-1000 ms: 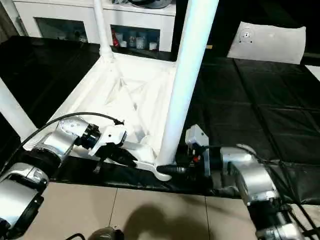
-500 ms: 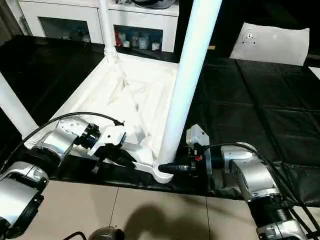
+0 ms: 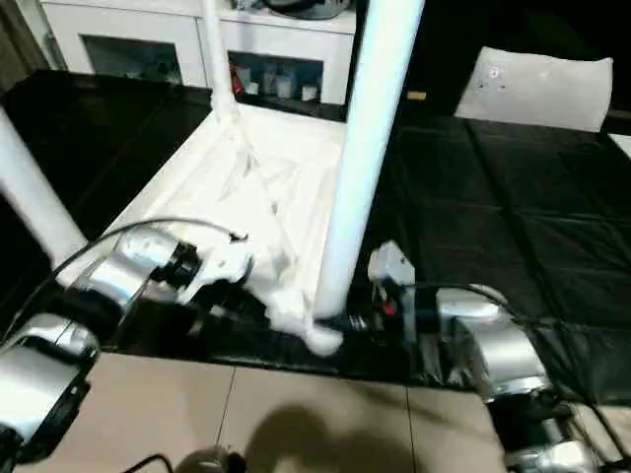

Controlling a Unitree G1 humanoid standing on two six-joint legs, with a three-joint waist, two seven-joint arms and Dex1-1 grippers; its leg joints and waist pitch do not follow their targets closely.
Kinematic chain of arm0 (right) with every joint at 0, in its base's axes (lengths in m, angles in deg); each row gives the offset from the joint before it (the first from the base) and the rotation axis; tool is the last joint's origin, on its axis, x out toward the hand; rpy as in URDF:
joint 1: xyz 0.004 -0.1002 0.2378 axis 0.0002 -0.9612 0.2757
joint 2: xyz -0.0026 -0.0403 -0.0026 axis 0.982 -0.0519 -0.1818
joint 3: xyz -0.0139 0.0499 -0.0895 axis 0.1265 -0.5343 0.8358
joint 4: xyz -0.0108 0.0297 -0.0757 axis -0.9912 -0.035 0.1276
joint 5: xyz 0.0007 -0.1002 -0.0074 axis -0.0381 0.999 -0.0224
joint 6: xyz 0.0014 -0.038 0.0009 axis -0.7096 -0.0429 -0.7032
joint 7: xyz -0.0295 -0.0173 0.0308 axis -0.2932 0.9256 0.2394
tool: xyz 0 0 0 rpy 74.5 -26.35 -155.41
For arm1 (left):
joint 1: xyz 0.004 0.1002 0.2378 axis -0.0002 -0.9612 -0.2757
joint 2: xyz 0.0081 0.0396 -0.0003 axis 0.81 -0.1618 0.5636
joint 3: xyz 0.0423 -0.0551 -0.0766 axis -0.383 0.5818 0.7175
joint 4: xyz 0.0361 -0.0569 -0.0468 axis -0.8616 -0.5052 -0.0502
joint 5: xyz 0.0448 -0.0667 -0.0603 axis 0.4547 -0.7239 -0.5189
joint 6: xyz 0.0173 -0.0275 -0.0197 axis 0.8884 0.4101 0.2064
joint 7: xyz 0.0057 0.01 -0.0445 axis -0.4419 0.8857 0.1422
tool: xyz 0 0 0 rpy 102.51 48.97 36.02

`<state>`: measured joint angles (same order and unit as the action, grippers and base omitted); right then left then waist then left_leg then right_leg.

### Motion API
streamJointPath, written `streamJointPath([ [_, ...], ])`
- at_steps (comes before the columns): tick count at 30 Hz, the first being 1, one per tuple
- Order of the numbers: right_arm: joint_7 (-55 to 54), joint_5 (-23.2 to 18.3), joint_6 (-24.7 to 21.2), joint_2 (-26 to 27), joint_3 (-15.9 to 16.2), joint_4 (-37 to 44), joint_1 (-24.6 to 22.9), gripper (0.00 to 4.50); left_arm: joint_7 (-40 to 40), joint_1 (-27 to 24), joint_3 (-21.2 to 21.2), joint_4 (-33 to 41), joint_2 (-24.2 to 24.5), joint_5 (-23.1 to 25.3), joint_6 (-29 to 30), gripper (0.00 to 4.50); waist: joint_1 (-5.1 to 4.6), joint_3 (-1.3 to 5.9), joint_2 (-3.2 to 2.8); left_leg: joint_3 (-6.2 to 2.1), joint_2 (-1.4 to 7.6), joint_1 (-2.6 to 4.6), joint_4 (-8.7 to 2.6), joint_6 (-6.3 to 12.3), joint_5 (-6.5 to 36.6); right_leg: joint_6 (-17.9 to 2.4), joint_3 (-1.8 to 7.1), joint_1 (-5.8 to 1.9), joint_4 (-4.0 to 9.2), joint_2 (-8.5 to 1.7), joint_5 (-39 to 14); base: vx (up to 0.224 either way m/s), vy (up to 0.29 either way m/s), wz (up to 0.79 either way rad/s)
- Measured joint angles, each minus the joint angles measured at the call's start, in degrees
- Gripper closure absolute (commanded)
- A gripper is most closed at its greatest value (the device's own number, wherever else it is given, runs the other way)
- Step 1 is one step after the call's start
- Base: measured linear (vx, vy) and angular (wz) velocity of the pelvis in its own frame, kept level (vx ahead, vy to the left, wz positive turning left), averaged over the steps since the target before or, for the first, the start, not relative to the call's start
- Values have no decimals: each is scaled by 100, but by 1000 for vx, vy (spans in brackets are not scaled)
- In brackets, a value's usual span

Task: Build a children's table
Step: Rotate leg to tighten

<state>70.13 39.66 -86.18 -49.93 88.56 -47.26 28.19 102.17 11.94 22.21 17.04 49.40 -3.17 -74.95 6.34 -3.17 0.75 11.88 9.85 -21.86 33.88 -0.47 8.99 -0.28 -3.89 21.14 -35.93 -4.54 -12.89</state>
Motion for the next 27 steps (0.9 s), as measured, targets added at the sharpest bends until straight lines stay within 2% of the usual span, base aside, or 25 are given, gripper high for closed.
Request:
streamJointPath([
  [2, -996, 188, -198, 419, -261, -84, 84, 249, -634, 8, 107, -32, -266, 29, 355, 450, -131, 0, -1, -2, -2, 20, -2, -1, 1, 5, -2, -10, 27, -4, -3, 0, 0, 0],
  [7, -2606, 499, -453, 1079, -575, -256, 345, 251, -1614, 9, 339, -42, -738, 12, 962, 450, -302, -1, 1, -7, -11, 39, -17, -1, 1, 5, -6, -14, 102, -9, -3, 0, 0, 0],
  [11, -3370, 772, -563, 1317, -655, -314, 494, 251, -2221, 24, 432, -38, -1053, 13, 1268, 450, -320, -2, 3, -7, -79, 59, -29, 6, 5, 6, -4, 11, 107, -73, -4, 0, 0, 0],
  [12, -3442, 783, -573, 1335, -671, -314, 497, 216, -2278, 29, 435, -34, -1091, 16, 1304, 450, -320, -2, 3, -7, -87, 59, -30, 9, 7, 6, 1, 9, 116, -76, -4, 0, 0, 0],
  [13, -3456, 783, -576, 1343, -701, -311, 495, 216, -2301, 30, 435, -17, -1114, 19, 1335, 450, -321, -2, 2, -7, -91, 59, -32, 13, 9, 6, 6, 5, 127, -77, -4, 0, 0, 0],
  [14, -3457, 783, -578, 1346, -711, -310, 495, 182, -2306, 30, 435, -8, -1120, 20, 1350, 450, -328, -1, 1, -7, -93, 59, -36, 20, 13, 6, 6, -4, 146, -76, -3, 0, 0, 0],
  [17, -3439, 775, -537, 1384, -765, -179, 394, 172, -2289, -1, 405, 139, -1130, 27, 1446, 450, -325, -2, -4, -1, -101, 51, -67, 23, 15, -3, 10, -11, 195, -76, 2, 0, 0, 0],
  [20, -3238, 756, -422, 1302, -756, -46, 257, 131, -2184, -56, 368, 321, -1095, 36, 1486, 450, -295, -2, -4, 13, -107, 35, -69, 30, 19, -40, 22, -23, 191, -80, 53, 0, 0, 0],
  [22, -2936, 641, -337, 1175, -711, 17, 170, 124, -2025, -97, 326, 445, -998, 38, 1468, 450, -288, -2, -3, 14, -106, 25, -69, 33, 20, -37, 21, -12, 193, -82, 128, 0, 0, 0],
  [27, -2085, 494, -84, 748, -508, 146, 3, 66, -1488, -243, 282, 649, -647, 17, 1082, 450, -280, -1, -4, 14, -83, 7, -102, 30, 18, 28, 0, 35, 168, -74, 168, 0, 0, 0],
])
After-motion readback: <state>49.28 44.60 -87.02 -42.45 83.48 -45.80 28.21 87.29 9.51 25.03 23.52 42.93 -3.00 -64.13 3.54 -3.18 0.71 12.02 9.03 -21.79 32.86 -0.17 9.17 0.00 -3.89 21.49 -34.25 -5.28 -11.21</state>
